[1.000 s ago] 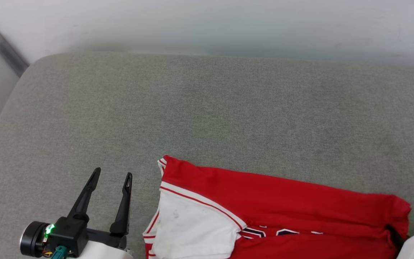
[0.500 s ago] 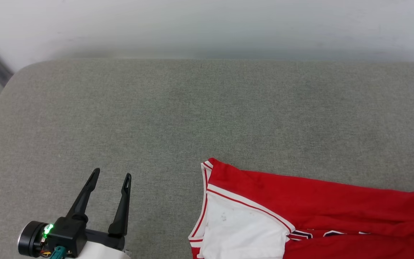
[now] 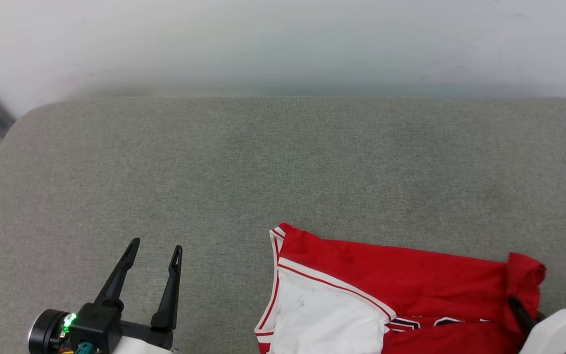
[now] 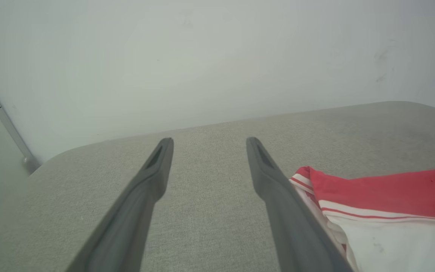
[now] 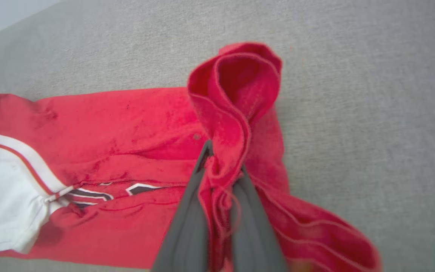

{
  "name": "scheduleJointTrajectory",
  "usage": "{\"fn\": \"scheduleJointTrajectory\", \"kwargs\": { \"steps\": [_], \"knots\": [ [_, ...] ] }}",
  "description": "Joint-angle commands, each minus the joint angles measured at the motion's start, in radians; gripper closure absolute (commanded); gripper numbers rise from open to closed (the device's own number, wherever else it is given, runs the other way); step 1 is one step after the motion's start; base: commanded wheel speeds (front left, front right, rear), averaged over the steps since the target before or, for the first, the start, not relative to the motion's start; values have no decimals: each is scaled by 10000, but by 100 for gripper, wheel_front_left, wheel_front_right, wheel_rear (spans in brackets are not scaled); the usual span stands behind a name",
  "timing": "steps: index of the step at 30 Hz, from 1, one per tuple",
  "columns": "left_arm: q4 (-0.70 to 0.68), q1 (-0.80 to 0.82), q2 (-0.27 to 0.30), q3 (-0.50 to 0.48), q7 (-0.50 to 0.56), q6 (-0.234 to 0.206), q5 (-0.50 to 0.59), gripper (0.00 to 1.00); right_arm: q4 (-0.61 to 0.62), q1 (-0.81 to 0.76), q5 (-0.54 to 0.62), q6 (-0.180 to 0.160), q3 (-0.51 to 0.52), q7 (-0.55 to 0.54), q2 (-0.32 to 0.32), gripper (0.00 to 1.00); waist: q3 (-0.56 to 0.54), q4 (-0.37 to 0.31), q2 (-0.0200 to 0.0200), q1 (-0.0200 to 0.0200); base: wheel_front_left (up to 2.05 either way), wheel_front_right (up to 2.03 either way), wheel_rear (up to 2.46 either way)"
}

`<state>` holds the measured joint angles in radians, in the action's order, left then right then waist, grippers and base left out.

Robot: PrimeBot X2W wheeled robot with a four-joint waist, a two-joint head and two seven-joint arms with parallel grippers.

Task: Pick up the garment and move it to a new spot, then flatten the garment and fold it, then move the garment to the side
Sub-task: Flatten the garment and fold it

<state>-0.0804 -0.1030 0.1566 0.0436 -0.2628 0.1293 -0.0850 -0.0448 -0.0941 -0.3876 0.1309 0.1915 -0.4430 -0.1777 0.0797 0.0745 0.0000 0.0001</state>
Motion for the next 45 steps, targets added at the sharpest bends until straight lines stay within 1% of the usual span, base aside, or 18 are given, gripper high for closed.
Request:
{"fn": "scheduleJointTrajectory", "kwargs": {
  "steps": [1, 4, 8, 11, 15, 20, 23, 24, 27, 35, 36, 40, 45],
  "knots": [
    [8, -7, 18, 7, -23, 11, -31, 0, 348, -164, -125, -4, -254, -285, 243, 100, -47, 76, 0, -1, 0, 0, 0],
    [45, -38, 14, 77, -24, 11, -64, 0, 974, -303, -258, -4, -795, -746, 560, 100, -72, 214, 0, -1, 0, 0, 0],
    [121, -104, 13, 201, -23, 12, -130, 0, 1485, -322, -435, -4, -1566, -1141, 938, 100, -78, 416, 0, -1, 0, 0, 0],
    [164, -71, 36, 265, -23, 12, -157, 0, 1643, -152, -712, -4, -2031, -1253, 1154, 100, -55, 603, 0, -1, 0, 0, 0],
    [195, -24, 82, 285, -23, 12, -237, 0, 1575, 132, -1007, -4, -2388, -1162, 1270, 100, -33, 783, 0, -1, 0, 0, 0],
    [258, 13, 147, 341, -23, 12, -309, 0, 1018, 600, -2156, -4, -3268, -617, 1282, 100, -80, 1070, 0, -1, 0, 0, 0],
    [280, 2, 177, 396, -23, 12, -318, 0, 450, 896, -2603, -4, -3643, -221, 1280, 100, -114, 1206, 0, -1, 0, 0, 0],
    [288, -5, 186, 403, -23, 12, -321, 0, 179, 983, -2716, -4, -3624, 1, 1280, 100, -123, 1241, 0, -1, 0, 0, 0],
    [296, -2, 204, 471, -23, 12, -330, 0, -520, 1362, -2570, -2, -3902, 501, 1288, 100, -130, 1360, 0, -1, 0, 0, 0],
    [338, -54, 164, 463, -23, 12, -335, 0, -1902, 2010, -3338, -4, -4702, 1392, 1278, 100, -94, 1569, 0, -1, 0, 0, 0],
    [363, -39, 136, 431, -23, 12, -341, 0, -2232, 2190, -3634, -2, -5085, 1556, 1284, 0, -84, 1606, 0, -1, 0, 0, 0],
    [295, -20, 93, 348, -23, 12, -268, 0, -2363, 2390, -3918, -2, -5385, 1772, 1275, 0, -62, 1595, 0, -1, 0, 0, 0],
    [286, -83, 60, 238, -23, 12, -258, 0, -1917, 2564, -4233, -4, -5692, 1626, 1276, 0, -77, 1437, 0, -1, 0, 0, 0]
  ]
}}
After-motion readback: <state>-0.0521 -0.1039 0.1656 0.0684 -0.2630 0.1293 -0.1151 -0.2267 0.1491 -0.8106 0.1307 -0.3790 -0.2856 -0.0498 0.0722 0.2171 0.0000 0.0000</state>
